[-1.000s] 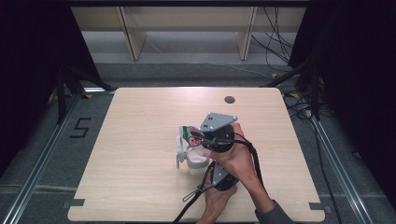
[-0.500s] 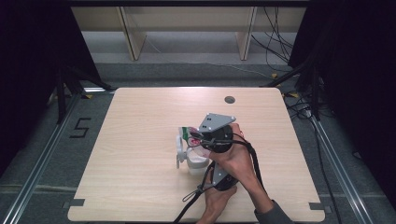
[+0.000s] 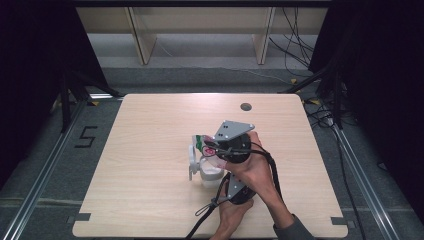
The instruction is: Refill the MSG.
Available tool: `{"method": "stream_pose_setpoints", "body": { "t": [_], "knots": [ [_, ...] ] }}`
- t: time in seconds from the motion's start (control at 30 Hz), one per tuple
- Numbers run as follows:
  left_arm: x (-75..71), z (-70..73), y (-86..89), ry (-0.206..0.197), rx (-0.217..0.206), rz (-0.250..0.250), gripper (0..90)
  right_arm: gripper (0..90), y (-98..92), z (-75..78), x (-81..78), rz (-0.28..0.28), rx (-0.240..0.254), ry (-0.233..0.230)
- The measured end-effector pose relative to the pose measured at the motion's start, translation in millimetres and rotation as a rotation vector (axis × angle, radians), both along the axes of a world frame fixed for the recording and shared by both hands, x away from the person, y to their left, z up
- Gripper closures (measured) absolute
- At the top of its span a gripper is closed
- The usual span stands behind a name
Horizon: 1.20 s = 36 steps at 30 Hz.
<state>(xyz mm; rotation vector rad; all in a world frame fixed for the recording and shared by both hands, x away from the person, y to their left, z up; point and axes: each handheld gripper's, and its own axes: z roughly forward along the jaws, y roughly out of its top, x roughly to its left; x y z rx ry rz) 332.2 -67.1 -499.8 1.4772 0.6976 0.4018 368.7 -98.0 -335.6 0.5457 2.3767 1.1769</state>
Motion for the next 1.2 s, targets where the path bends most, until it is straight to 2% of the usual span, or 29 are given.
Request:
{"method": "stream_pose_setpoints", "body": {
  "t": [0.03, 0.1, 0.2, 0.33, 0.37, 0.4, 0.5, 0.53, 0.6, 0.63, 1.2],
  "knots": [
    [-1.0, 0.1, 2.1, -0.003, 0.023, 0.045, 81.6, 89.6, -0.5, 0.4, 0.4, 0.010, -0.004, -0.001],
    [-0.6, -0.2, 3.0, -0.009, 0.036, 0.042, 81.6, 89.6, -1.0, 0.4, 0.8, 0.011, 0.001, -0.014],
    [-0.9, -0.9, 1.6, -0.013, 0.017, 0.046, 81.6, 89.7, -2.0, 1.1, 0.7, 0.006, 0.010, -0.007],
    [-1.2, -1.2, 3.3, -0.010, 0.038, 0.036, 81.6, 89.8, -3.6, 1.7, -0.5, -0.004, 0.022, 0.005],
    [-2.8, -1.0, -5.5, 0.003, -0.086, 0.037, 81.6, 89.8, -3.8, 2.0, -0.6, -0.006, 0.024, 0.006],
    [-3.1, -0.9, -6.2, 0.004, -0.093, 0.033, 81.6, 89.9, -4.5, 2.2, 0.3, 0.001, 0.018, -0.007],
    [-3.6, -0.9, -7.5, -0.001, -0.108, 0.041, 81.6, 90.0, -5.4, 3.2, 0.1, 0.005, 0.021, -0.006],
    [-4.0, -0.6, -6.3, 0.003, -0.095, 0.032, 81.6, 90.0, -5.7, 3.4, -0.2, 0.005, 0.024, -0.007],
    [-4.5, -0.6, -6.1, 0.003, -0.097, 0.032, 81.6, 90.0, -6.6, 3.9, -0.5, 0.002, 0.030, 0.001],
    [-3.9, -0.9, 1.3, -0.008, 0.009, 0.032, 81.5, 90.0, -7.0, 4.3, -0.5, 0.007, 0.029, -0.002],
    [-4.7, -2.5, 2.4, -0.008, 0.012, 0.027, 81.5, 90.0, -15.3, 7.7, -0.3, 0.004, 0.062, -0.004]
  ]
}}
